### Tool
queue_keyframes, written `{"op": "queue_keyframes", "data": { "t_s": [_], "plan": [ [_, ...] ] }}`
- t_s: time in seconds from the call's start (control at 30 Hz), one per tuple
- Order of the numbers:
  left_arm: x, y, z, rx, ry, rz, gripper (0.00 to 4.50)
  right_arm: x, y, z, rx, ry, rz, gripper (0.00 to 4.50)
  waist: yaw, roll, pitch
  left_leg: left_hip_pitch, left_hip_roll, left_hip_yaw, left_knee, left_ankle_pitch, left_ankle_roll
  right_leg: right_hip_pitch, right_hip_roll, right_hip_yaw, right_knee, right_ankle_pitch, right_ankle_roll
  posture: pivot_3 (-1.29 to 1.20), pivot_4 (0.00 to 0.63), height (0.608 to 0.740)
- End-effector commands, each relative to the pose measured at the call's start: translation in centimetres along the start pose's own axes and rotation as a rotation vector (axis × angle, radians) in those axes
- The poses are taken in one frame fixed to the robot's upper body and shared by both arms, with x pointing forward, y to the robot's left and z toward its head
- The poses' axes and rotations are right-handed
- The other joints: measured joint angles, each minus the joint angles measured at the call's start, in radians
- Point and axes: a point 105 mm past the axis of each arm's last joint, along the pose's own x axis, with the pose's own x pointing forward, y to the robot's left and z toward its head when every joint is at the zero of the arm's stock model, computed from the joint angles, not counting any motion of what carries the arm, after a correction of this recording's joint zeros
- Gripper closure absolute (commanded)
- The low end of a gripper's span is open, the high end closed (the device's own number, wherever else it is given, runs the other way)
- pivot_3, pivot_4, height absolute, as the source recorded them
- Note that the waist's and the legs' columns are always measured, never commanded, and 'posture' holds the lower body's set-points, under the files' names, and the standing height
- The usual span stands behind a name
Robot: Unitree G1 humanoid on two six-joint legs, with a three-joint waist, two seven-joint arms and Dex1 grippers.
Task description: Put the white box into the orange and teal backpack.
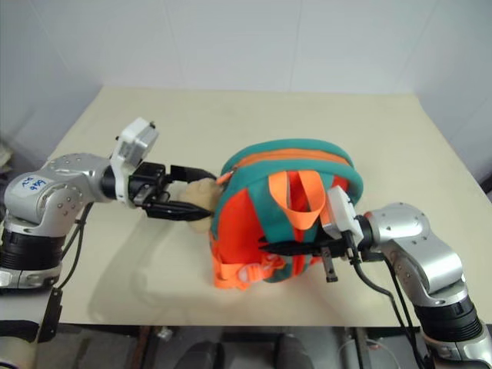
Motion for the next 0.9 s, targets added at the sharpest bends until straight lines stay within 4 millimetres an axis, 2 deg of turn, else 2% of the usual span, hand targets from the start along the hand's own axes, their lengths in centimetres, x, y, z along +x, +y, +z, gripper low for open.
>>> {"op": "queue_keyframes", "data": {
  "t_s": [0.03, 0.2, 0.3, 0.5, 0.63, 0.73, 0.9],
  "plan": [
    [0.7, -0.4, 0.1, 0.033, 0.051, -0.025, 0.0, 0.0, 0.1, 0.7, -0.048, -0.002, 0.003, 4.01, 0.001, 0.0, 0.0, 0.0, 0.0, 0.0, 0.0, 0.0, 0.0, 0.0, 0.0, 0.0, 0.0, 0.0, 0.0, 0.0, 0.15, 0.74],
    [0.6, -0.5, -0.8, 0.02, 0.151, -0.02, 0.0, 0.0, 0.0, 0.7, -0.049, 0.002, 0.003, 4.01, 0.001, 0.0, 0.0, 0.0, 0.0, 0.0, 0.0, 0.0, 0.0, 0.0, 0.0, 0.0, 0.0, 0.0, 0.0, 0.0, 0.15, 0.74],
    [0.4, -0.2, -0.7, 0.031, 0.194, -0.004, 0.58, 0.0, -0.1, 0.6, -0.048, 0.005, 0.004, 4.01, 0.001, 0.0, 0.0, 0.001, 0.0, 0.0, 0.0, 0.0, 0.0, 0.0, 0.0, 0.0, 0.0, 0.0, 0.0, 0.0, 0.15, 0.74],
    [0.0, 0.4, 0.0, 0.049, 0.219, 0.013, 2.31, 0.1, -0.2, 0.5, -0.05, 0.007, 0.002, 4.01, 0.0, 0.0, 0.0, 0.001, 0.0, 0.0, 0.0, 0.0, 0.0, 0.0, 0.0, 0.0, 0.0, 0.0, 0.0, 0.0, 0.15, 0.74],
    [0.2, 0.0, -0.5, 0.043, 0.253, -0.014, 3.19, 0.1, -0.3, 0.5, -0.05, 0.008, 0.0, 4.01, 0.0, 0.0, 0.0, 0.001, 0.0, 0.0, 0.0, 0.0, 0.0, 0.0, 0.0, 0.0, 0.0, 0.0, 0.0, 0.0, 0.15, 0.74],
    [-0.1, -0.4, -0.4, 0.048, 0.287, -0.02, 3.54, 0.1, -0.3, 0.5, -0.05, 0.006, -0.002, 4.01, -0.001, 0.0, 0.0, 0.001, 0.0, 0.0, 0.0, 0.0, 0.0, 0.0, 0.0, 0.0, 0.0, 0.0, 0.0, 0.0, 0.15, 0.74],
    [-1.6, -0.4, 1.9, 0.08, 0.256, 0.021, 3.69, 0.1, -0.2, 0.4, -0.048, 0.006, -0.004, 4.01, -0.002, 0.0, 0.0, 0.001, 0.0, 0.0, 0.0, 0.0, 0.0, 0.0, 0.0, 0.0, 0.0, 0.0, -0.001, 0.0, 0.15, 0.74]
  ]
}}
